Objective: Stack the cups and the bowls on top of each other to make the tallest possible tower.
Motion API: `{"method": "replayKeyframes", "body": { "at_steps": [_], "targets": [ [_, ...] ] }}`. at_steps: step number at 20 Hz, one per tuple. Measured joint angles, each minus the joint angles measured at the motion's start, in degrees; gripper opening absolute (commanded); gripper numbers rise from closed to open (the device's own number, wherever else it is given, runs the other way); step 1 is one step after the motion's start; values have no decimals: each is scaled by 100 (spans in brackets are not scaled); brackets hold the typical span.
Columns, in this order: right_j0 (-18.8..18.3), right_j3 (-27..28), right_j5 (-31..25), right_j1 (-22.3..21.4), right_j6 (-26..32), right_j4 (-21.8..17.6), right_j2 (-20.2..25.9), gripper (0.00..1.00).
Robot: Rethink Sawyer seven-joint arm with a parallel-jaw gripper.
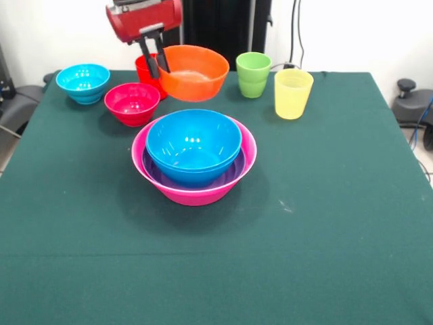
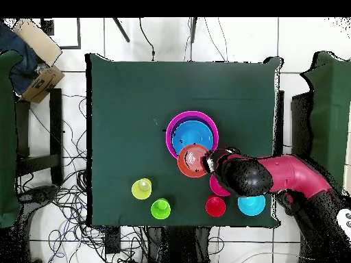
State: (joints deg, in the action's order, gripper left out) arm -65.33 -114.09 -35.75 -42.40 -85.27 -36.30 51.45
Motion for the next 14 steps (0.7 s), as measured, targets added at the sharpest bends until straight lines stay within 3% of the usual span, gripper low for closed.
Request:
{"method": "replayKeyframes", "body": {
  "at_steps": [5,14],
  "targets": [
    [272,243,-233,181,0,-139,-189,0],
    [1177,1077,-1043,643,0,-203,-375,0]
  ]
}}
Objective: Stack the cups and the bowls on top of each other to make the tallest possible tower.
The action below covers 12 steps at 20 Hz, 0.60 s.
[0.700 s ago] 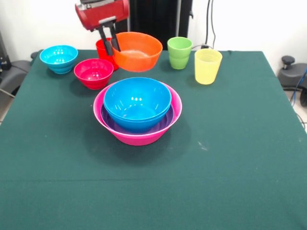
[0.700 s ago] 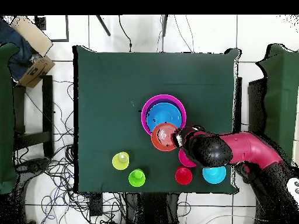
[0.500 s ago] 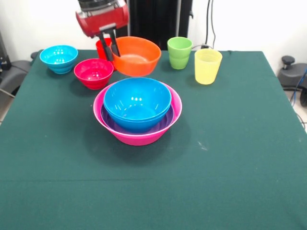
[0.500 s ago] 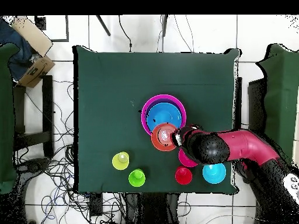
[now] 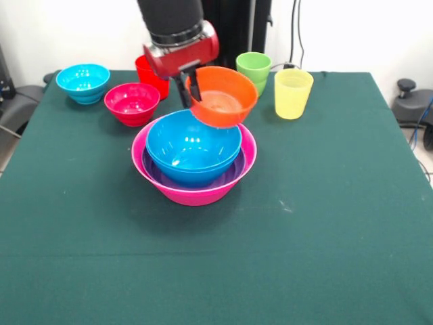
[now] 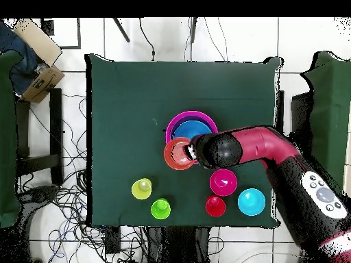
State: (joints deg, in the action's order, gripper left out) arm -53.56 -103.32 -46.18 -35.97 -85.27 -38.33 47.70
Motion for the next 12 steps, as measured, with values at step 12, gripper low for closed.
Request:
{"method": "replayKeyframes", "body": {
  "at_steps": [12],
  "targets": [
    [190,545,-22,413,0,-42,-64,0]
  ]
}}
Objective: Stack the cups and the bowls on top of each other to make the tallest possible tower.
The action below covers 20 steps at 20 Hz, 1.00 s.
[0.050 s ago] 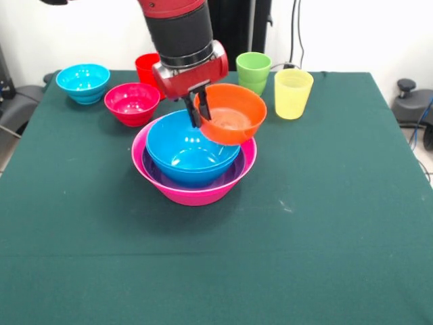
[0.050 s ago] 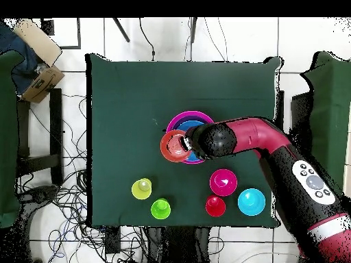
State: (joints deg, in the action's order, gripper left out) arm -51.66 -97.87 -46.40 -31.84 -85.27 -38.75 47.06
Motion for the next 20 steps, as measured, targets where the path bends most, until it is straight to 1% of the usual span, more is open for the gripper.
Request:
{"method": "replayKeyframes", "body": {
  "at_steps": [3,12,20],
  "targets": [
    [-25,153,-79,53,0,25,-4,0],
    [-143,394,-257,58,0,33,-7,0],
    [-194,455,-419,58,0,37,-7,0]
  ]
}}
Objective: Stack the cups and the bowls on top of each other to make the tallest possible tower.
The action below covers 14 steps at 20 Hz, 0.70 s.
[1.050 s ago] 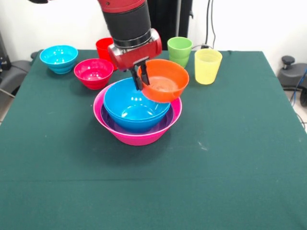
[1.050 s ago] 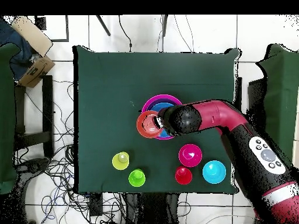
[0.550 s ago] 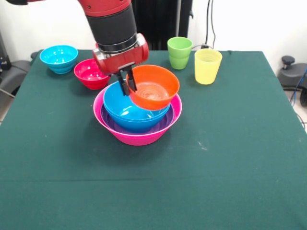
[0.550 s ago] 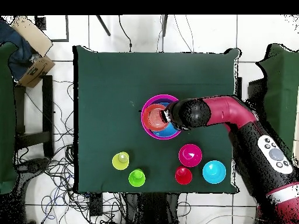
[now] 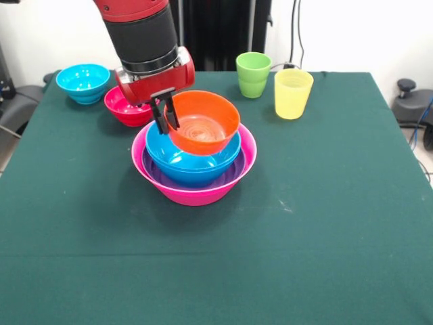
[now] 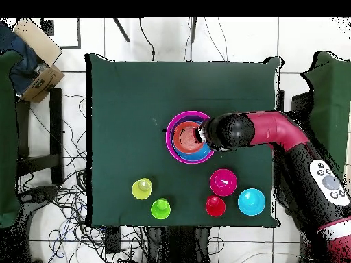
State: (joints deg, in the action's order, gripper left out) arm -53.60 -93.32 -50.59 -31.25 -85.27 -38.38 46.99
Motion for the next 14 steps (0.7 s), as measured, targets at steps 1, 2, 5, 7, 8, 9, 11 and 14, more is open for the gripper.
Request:
{"method": "replayKeyframes", "body": {
  "at_steps": [1,2,5,7,8,9,11,14],
  "targets": [
    [-4,0,-8,-1,0,1,-1,0],
    [-7,0,-7,0,0,0,0,0],
    [-28,1,-7,0,0,0,0,100],
    [-39,0,-7,-1,0,0,0,100],
    [-47,1,-7,-1,0,0,0,100],
    [-54,1,-7,-1,0,0,-1,100],
    [-69,0,-7,-1,0,-1,-1,100],
    [-77,1,-7,-1,0,-1,-1,100]
  ]
}}
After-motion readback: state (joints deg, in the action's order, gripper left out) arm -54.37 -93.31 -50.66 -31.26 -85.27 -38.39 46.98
